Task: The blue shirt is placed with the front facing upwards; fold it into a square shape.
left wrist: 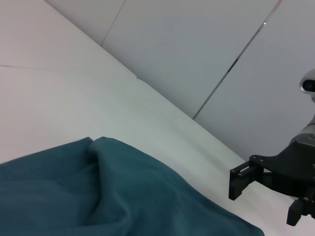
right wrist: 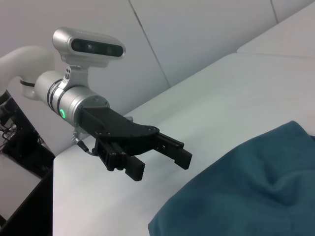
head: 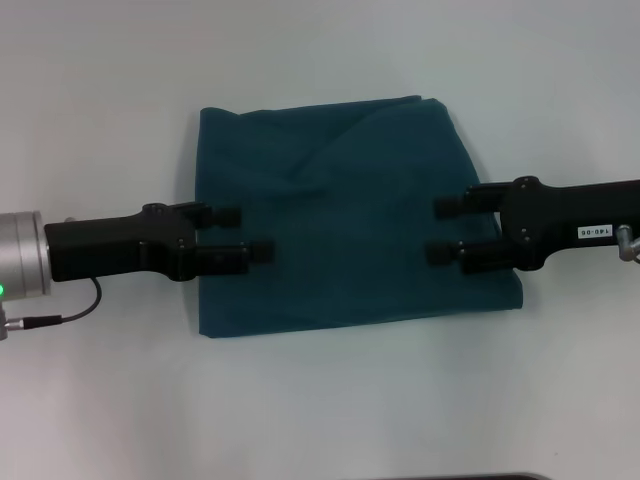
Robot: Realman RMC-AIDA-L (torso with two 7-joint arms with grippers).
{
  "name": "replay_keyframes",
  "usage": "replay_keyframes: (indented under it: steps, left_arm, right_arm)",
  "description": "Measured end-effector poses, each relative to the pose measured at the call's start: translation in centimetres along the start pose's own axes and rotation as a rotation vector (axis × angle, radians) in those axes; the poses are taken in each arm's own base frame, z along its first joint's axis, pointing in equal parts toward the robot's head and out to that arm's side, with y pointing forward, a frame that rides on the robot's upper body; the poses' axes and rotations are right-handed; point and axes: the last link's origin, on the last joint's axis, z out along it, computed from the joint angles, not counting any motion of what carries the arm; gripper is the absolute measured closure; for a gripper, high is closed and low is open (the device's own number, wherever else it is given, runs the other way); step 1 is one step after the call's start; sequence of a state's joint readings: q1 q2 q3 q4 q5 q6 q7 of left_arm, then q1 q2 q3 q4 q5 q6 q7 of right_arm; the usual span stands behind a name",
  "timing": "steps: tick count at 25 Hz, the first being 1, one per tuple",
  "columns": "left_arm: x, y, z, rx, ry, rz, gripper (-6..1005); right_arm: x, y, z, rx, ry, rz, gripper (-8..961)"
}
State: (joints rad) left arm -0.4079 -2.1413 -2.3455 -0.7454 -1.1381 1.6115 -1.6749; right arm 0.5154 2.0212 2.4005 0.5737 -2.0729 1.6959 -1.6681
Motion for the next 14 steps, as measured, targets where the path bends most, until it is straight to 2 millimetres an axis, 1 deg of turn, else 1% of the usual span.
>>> replay_keyframes:
  steps: [14]
  left_arm:
    - [0.28, -0.04, -0.02, 0.0, -0.002, 0.01, 99]
  right_arm:
    - [-0.27, -0.18, -0.14, 0.01, -0.003, 0.01, 143]
